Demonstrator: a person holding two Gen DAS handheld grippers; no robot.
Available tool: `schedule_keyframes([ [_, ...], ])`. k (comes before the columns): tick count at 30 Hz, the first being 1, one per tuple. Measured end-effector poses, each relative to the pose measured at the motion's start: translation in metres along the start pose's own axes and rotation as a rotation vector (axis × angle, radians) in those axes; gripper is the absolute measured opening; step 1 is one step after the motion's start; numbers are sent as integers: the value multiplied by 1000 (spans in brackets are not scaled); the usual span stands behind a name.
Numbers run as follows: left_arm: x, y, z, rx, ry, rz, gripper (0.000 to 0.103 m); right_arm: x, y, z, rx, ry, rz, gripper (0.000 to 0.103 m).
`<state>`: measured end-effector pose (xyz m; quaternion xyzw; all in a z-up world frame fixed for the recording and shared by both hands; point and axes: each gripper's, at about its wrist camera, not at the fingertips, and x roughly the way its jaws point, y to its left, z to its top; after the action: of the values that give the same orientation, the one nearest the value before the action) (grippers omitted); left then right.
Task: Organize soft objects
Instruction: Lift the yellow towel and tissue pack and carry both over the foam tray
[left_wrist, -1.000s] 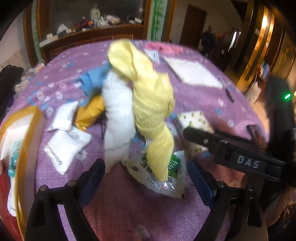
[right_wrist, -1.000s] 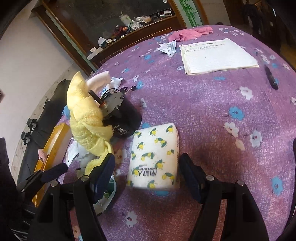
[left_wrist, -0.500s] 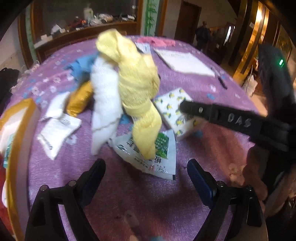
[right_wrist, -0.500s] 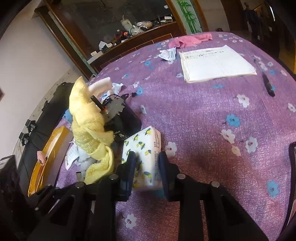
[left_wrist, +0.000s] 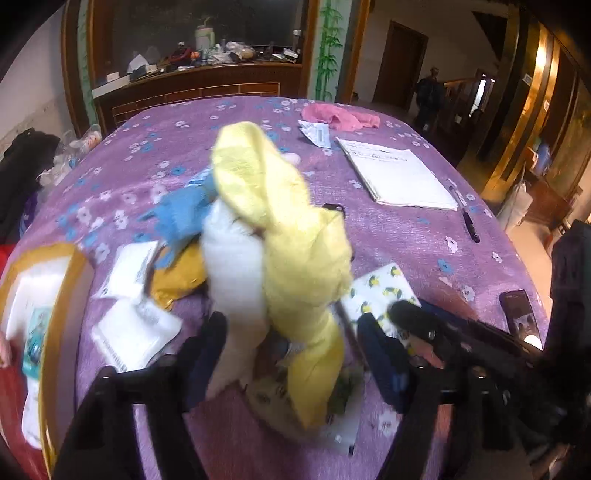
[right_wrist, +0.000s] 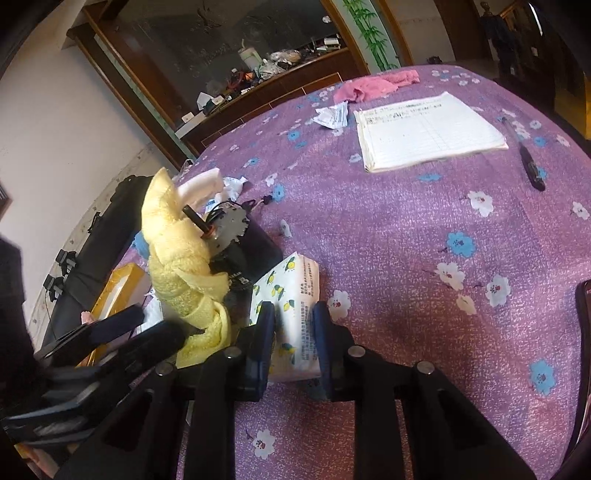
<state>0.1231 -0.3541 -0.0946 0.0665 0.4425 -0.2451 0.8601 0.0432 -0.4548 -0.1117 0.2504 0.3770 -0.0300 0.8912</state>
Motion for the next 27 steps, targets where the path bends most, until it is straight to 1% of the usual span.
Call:
schedule_keyframes([
  [1, 4, -3, 2, 5, -1, 21, 72, 1, -1, 0, 5, 3, 2, 20],
  [6, 7, -6, 8, 14, -31, 76, 72, 3, -5, 1, 28, 15, 18, 20],
  [7, 9, -6, 8, 12, -33, 87, 70, 4, -5, 1, 29, 17, 21, 20],
  [8, 11, -5, 8, 7, -34, 94, 61, 4, -5, 1, 29, 19, 23, 20],
  [9, 12, -3, 9, 3, -32, 97, 57, 4, -5, 1, 28, 18, 22, 20],
  [11, 10, -1, 9, -2, -28, 68, 44, 4, -4, 1, 26, 17, 21, 20],
  [13, 4, -1, 7, -7, -28, 46, 38, 4, -4, 1, 26, 17, 22, 20],
  [17, -13, 2, 3, -26, -54, 23, 36, 4, -4, 1, 24, 16, 21, 21],
  [20, -33, 7, 0, -52, -77, -21, 35, 4, -3, 1, 23, 14, 21, 21],
  [24, -61, 10, -7, -55, -99, -51, 35, 3, -3, 1, 21, 10, 24, 21],
  [27, -81, 16, -14, -73, -110, -86, 35, 0, -2, 0, 19, -5, 30, 21],
])
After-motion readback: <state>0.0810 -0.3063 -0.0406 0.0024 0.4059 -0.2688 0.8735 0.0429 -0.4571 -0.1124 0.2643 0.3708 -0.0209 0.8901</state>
